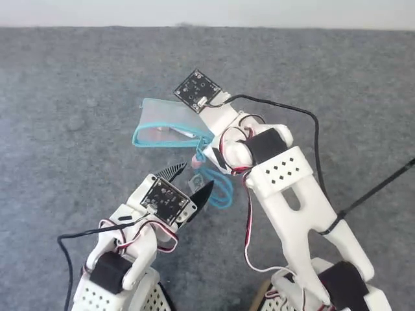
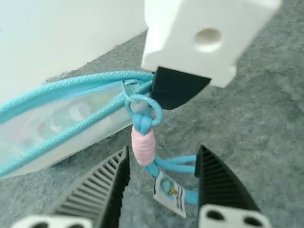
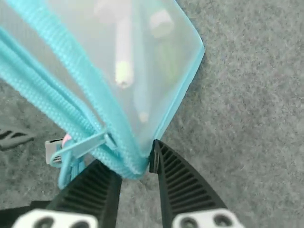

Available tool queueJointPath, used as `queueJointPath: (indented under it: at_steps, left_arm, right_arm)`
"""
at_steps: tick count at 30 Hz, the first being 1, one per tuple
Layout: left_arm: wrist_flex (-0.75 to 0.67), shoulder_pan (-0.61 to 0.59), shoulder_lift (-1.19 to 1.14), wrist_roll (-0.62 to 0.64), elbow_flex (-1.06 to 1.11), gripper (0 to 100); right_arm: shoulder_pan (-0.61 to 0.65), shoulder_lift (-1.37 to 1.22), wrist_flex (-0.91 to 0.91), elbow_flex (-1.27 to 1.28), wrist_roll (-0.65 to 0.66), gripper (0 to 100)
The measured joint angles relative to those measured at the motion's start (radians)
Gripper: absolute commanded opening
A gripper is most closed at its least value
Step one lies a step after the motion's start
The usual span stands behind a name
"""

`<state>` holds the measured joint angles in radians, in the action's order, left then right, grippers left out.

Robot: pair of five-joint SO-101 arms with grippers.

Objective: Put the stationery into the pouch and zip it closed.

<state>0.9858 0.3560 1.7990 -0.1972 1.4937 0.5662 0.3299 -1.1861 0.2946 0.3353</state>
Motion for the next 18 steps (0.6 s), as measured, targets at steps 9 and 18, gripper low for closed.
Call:
queueJointPath:
  at_steps: [9, 18]
  left_arm:
    - [-0.006, 0.000, 0.000, 0.025, 0.002, 21]
    - [-0.006, 0.000, 0.000, 0.023, 0.002, 1]
  right_arm:
    - [0.066, 0.287, 0.066, 0.238, -0.005, 0.7]
    - [0.080, 0.381, 0.068, 0.316, 0.002, 0.7]
